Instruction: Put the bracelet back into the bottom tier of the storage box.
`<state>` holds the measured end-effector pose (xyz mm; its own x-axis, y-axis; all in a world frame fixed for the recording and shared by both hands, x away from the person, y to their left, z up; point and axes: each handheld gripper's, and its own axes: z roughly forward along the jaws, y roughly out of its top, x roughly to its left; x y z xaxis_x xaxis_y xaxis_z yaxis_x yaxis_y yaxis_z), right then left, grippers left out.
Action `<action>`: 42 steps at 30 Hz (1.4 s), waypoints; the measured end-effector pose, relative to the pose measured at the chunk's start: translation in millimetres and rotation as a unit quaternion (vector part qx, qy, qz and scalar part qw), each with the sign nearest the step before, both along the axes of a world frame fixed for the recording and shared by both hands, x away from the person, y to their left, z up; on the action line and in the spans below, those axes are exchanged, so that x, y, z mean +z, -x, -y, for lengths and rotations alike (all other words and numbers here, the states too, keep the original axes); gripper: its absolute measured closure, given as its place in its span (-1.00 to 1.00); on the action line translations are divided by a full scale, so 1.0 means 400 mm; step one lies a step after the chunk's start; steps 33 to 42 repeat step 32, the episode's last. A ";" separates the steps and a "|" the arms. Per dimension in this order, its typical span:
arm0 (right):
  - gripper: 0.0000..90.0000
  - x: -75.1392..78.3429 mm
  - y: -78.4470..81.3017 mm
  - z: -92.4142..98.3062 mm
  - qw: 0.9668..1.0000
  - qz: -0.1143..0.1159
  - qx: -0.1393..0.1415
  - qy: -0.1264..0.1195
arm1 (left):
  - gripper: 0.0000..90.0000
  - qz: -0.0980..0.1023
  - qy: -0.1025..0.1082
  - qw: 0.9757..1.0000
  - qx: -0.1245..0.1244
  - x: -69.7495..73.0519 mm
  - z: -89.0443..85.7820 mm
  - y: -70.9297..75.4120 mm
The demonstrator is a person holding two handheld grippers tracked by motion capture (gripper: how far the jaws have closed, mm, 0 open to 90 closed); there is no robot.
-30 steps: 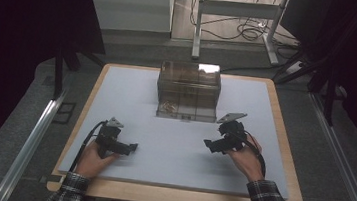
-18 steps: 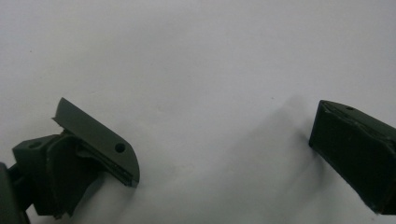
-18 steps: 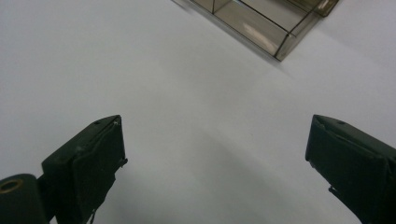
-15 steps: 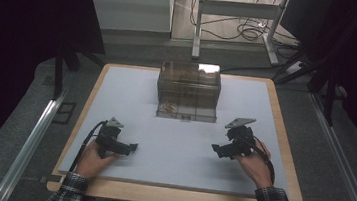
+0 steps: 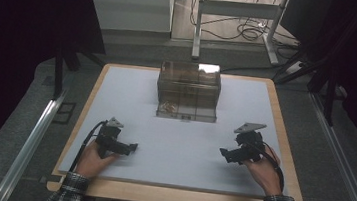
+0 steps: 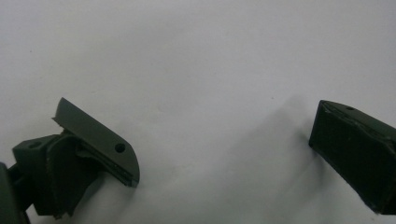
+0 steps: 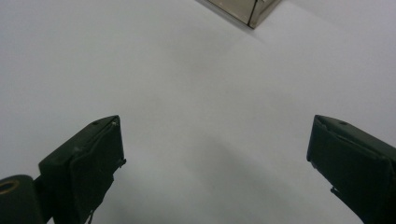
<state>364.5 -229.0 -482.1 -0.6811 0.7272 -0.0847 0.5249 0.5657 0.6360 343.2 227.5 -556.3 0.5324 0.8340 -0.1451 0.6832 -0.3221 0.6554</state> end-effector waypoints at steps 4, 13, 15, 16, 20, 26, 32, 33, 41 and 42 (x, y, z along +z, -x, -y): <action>-0.92 -0.004 0.010 0.018 1.000 0.000 -0.006 0.001 | -1.00 0.000 0.000 1.000 0.000 0.000 0.000 0.000; -0.95 -0.040 0.027 0.059 1.000 -0.014 -0.016 0.002 | -1.00 0.000 0.000 1.000 0.000 0.000 0.000 0.000; -0.96 -0.052 0.030 0.063 1.000 -0.019 -0.015 0.004 | -1.00 0.000 0.000 1.000 0.000 0.000 0.000 0.000; -0.96 -0.057 0.030 0.064 1.000 -0.022 -0.014 0.007 | -1.00 0.000 0.000 1.000 0.001 0.000 0.000 0.000; -0.98 -0.080 0.034 0.062 0.999 -0.032 -0.007 0.021 | -1.00 0.000 0.000 1.000 0.001 0.000 0.000 0.000; -1.00 -0.099 0.033 0.070 0.999 -0.040 -0.005 0.010 | -1.00 0.000 0.000 1.000 0.001 0.000 0.000 0.000; -1.00 -0.100 0.036 0.071 0.999 -0.038 -0.006 0.008 | -1.00 0.000 0.000 1.000 0.000 0.000 0.000 0.000; -1.00 -0.100 0.036 0.071 0.999 -0.038 -0.006 0.008 | -1.00 0.000 0.000 1.000 0.000 0.000 0.000 0.000; -1.00 -0.100 0.036 0.071 0.999 -0.038 -0.006 0.008 | -1.00 0.000 0.000 1.000 0.000 0.000 0.000 0.000; -1.00 -0.100 0.036 0.071 0.999 -0.038 -0.006 0.008 | -1.00 0.000 0.000 1.000 0.000 0.000 0.000 0.000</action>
